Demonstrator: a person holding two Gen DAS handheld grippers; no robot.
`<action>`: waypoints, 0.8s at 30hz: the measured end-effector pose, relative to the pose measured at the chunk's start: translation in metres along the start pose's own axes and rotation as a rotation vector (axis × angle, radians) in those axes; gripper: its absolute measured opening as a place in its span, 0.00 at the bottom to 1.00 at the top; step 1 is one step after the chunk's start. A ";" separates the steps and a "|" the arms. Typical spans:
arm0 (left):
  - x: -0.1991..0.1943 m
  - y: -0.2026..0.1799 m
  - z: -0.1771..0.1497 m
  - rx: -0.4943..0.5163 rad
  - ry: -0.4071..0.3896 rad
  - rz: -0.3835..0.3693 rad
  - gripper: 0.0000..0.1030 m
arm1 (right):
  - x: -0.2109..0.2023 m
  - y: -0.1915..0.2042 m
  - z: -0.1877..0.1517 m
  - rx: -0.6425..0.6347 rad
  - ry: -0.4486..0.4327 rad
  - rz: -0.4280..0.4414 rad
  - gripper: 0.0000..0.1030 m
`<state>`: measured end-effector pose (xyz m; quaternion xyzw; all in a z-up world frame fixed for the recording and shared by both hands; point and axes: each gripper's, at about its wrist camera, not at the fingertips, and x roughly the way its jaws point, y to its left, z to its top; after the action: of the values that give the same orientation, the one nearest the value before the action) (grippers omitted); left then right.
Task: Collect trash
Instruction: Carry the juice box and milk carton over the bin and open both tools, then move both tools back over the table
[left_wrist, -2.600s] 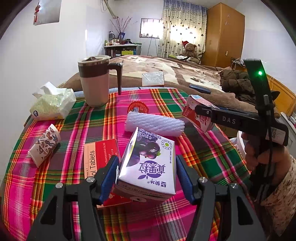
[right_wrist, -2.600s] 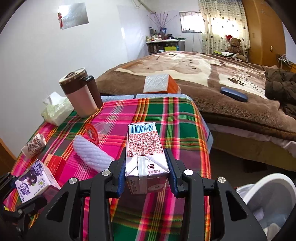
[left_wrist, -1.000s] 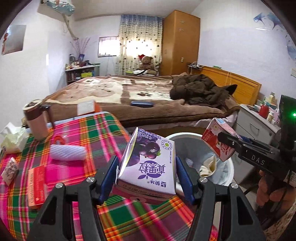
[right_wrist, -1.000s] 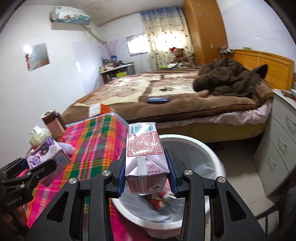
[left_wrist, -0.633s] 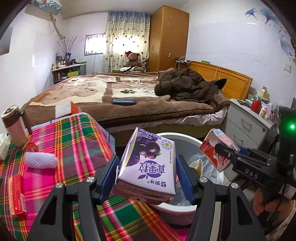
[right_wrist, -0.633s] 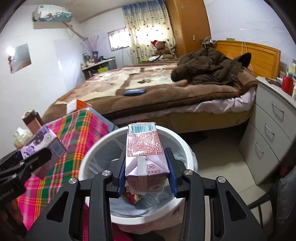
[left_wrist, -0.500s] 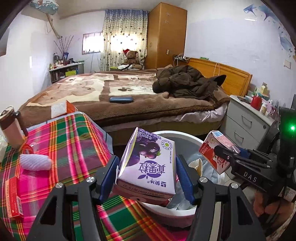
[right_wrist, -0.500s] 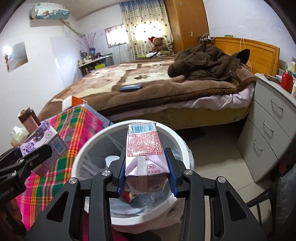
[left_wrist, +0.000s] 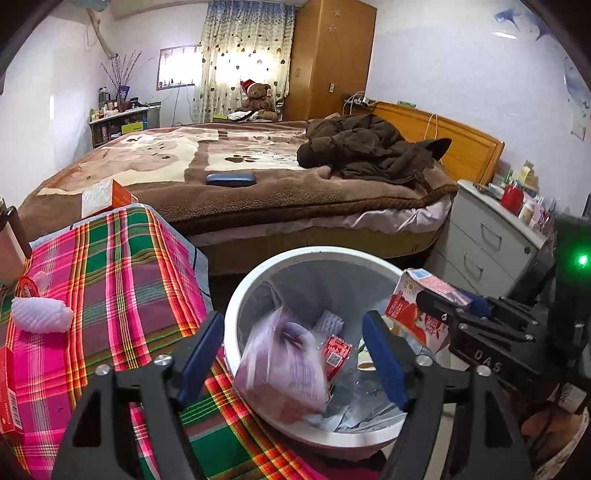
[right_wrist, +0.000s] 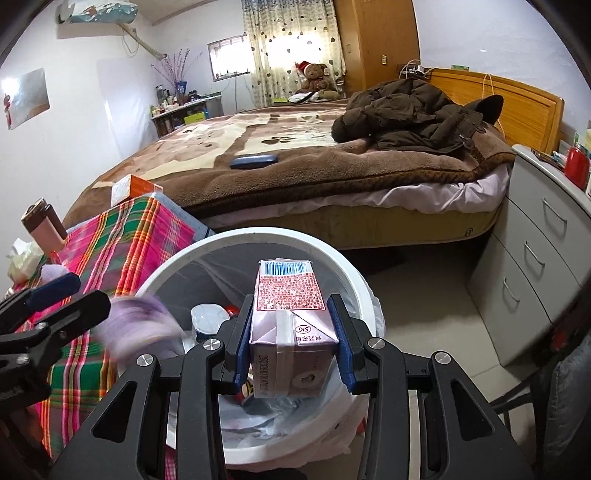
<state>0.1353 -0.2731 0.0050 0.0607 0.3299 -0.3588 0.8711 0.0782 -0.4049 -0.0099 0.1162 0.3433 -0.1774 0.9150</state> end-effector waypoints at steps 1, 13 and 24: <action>-0.001 0.001 0.000 -0.003 -0.001 0.002 0.78 | 0.000 0.000 0.000 -0.001 -0.002 0.000 0.38; -0.019 0.017 -0.005 -0.029 -0.019 0.034 0.79 | -0.007 0.013 0.003 -0.008 -0.020 0.026 0.62; -0.043 0.042 -0.012 -0.067 -0.046 0.076 0.79 | -0.016 0.031 0.003 -0.029 -0.067 0.073 0.62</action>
<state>0.1343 -0.2132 0.0164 0.0356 0.3193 -0.3156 0.8928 0.0817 -0.3737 0.0061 0.1094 0.3106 -0.1429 0.9334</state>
